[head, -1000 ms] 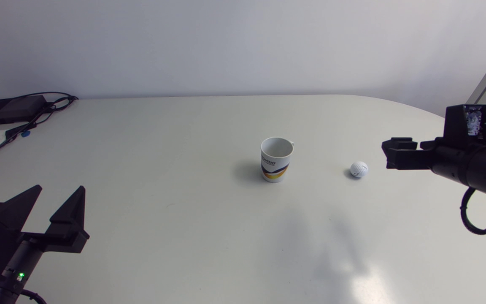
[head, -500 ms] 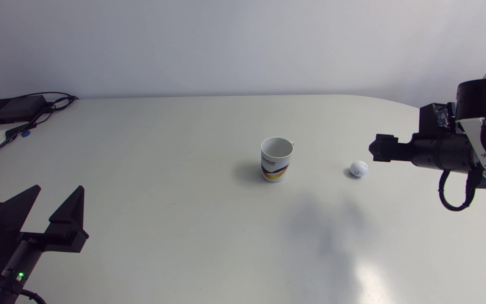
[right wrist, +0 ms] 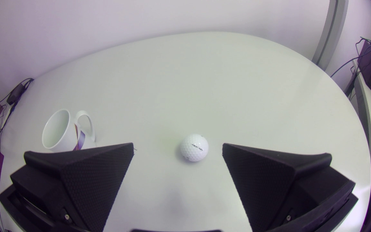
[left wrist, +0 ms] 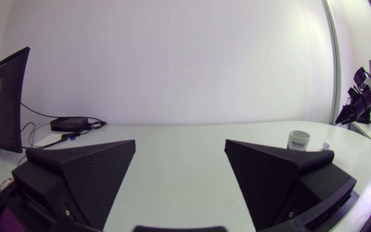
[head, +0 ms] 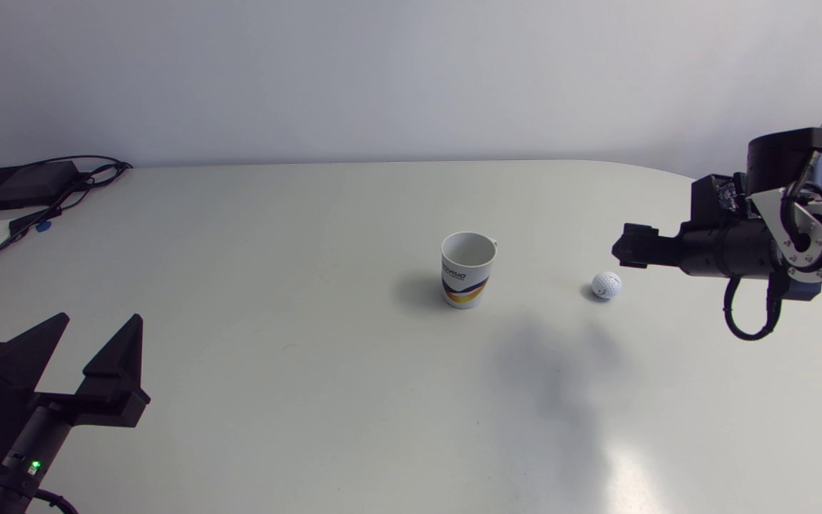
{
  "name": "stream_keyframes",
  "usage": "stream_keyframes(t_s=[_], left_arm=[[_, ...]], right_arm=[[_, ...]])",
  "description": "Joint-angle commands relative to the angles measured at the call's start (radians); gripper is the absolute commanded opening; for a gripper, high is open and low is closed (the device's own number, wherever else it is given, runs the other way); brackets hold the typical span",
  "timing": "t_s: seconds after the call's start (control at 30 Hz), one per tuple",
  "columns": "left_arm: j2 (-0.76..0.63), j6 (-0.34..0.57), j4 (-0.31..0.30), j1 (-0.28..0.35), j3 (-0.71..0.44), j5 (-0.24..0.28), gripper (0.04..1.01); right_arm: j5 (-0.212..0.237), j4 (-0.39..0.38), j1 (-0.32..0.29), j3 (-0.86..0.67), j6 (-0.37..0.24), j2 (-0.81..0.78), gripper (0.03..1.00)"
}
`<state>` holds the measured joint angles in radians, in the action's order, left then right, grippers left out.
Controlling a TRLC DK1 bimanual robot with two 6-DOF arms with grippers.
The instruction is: Pick up the white golf ball from the table and place it into the cup.
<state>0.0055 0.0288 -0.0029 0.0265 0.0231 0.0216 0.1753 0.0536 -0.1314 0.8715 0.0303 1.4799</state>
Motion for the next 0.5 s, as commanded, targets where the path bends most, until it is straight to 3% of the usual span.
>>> stream_keyframes(t_s=[0.0,0.13,0.47], left_arm=[[-0.016,0.002,0.001,0.007,-0.022,-0.003,0.992],[-0.016,0.002,0.001,0.007,-0.022,-0.003,0.992],[-0.016,0.002,0.001,0.007,-0.022,-0.003,0.992]], right_arm=[[0.016,0.022,-0.013,0.043,0.02,0.039,0.97],[0.044,0.069,-0.022,0.098,0.023,0.08,0.97],[0.044,0.203,-0.03,0.212,0.054,0.168,0.97]])
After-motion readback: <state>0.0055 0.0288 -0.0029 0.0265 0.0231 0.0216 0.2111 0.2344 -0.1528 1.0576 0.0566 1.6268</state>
